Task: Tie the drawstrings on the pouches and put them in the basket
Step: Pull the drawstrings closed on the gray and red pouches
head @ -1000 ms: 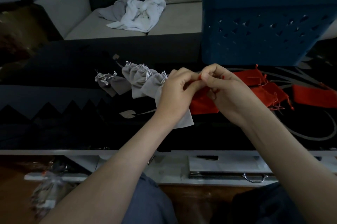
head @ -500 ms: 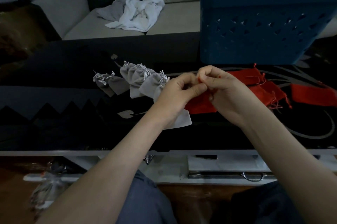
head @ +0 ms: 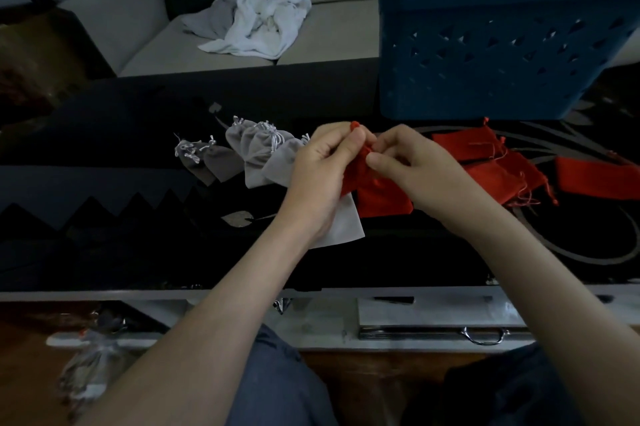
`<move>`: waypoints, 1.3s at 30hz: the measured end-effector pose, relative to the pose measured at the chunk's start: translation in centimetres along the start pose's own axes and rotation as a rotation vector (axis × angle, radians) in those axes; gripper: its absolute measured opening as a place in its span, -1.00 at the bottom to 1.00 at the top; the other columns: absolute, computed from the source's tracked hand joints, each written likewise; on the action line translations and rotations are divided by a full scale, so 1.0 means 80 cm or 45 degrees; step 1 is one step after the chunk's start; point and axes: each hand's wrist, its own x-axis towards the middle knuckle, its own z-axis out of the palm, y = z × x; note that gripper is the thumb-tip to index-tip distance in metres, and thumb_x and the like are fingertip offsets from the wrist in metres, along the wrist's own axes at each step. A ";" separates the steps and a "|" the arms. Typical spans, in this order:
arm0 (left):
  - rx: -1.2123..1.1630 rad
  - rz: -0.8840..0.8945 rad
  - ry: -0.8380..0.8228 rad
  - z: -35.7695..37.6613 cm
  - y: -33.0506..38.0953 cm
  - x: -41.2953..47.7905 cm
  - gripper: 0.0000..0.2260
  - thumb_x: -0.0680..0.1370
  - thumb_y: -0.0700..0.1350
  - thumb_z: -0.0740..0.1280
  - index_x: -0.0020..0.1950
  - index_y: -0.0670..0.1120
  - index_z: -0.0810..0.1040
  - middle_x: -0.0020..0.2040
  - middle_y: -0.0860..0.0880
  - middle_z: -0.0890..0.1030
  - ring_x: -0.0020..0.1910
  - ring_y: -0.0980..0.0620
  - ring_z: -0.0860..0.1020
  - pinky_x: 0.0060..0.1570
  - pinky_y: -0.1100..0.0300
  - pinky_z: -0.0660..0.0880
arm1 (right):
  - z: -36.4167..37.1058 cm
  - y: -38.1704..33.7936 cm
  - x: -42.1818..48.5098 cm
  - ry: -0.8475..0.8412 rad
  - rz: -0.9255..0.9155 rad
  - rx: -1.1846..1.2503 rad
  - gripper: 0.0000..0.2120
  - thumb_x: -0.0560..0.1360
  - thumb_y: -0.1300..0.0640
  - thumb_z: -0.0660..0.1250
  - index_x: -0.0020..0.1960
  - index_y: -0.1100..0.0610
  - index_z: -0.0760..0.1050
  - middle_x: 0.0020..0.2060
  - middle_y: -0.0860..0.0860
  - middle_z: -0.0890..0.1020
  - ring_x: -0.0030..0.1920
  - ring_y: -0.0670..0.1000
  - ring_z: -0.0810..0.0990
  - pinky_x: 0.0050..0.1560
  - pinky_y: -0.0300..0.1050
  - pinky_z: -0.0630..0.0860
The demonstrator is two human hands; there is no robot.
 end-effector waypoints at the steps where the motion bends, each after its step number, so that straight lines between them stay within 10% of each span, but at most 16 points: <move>1: -0.036 -0.001 -0.012 0.001 0.000 0.000 -0.84 0.59 -0.22 0.25 -0.12 -0.14 0.61 -0.03 -0.02 0.58 -0.09 0.18 0.59 -0.10 0.31 0.51 | 0.000 0.000 0.000 -0.020 -0.004 -0.025 -0.89 0.53 0.08 0.31 -0.02 0.11 0.48 -0.27 0.01 0.63 -0.19 0.00 0.56 -0.04 -0.04 0.46; 6: -0.238 -0.040 -0.169 0.002 0.011 -0.005 -0.81 0.63 -0.23 0.13 -0.05 -0.22 0.51 -0.40 0.06 0.58 -0.45 0.21 0.53 -0.34 0.33 0.52 | -0.006 -0.001 0.001 -0.052 -0.044 0.108 -0.85 0.54 0.11 0.30 -0.21 0.03 0.48 -0.37 0.01 0.57 -0.27 0.05 0.52 0.00 0.15 0.48; 15: 0.133 -0.048 -0.088 -0.003 0.006 -0.002 -0.82 0.62 -0.21 0.20 -0.05 -0.18 0.58 -0.23 0.10 0.60 -0.38 0.26 0.51 -0.31 0.40 0.41 | -0.034 0.006 0.005 -0.076 0.006 -0.268 -0.82 0.53 0.14 0.31 -0.20 0.13 0.61 -0.26 -0.11 0.53 -0.16 -0.14 0.51 0.05 -0.13 0.40; 25: 0.207 -0.176 -0.011 0.002 -0.002 -0.001 -0.82 0.60 -0.19 0.25 -0.17 -0.11 0.56 -0.42 0.09 0.58 -0.42 0.21 0.51 -0.34 0.38 0.43 | -0.004 0.002 0.009 0.031 0.502 0.391 -0.64 0.57 0.18 0.20 -0.41 0.14 0.32 -0.46 0.01 0.36 -0.51 -0.12 0.36 -0.42 -0.34 0.30; 39: 0.161 -0.218 0.055 0.007 -0.003 0.001 -0.77 0.59 -0.24 0.24 -0.14 -0.06 0.65 -0.18 -0.07 0.67 -0.14 0.03 0.62 -0.02 0.14 0.52 | 0.003 0.004 -0.006 -0.008 -0.045 0.295 -0.89 0.54 0.27 0.29 -0.04 0.14 0.58 -0.14 0.17 0.64 -0.15 -0.01 0.58 0.04 -0.05 0.52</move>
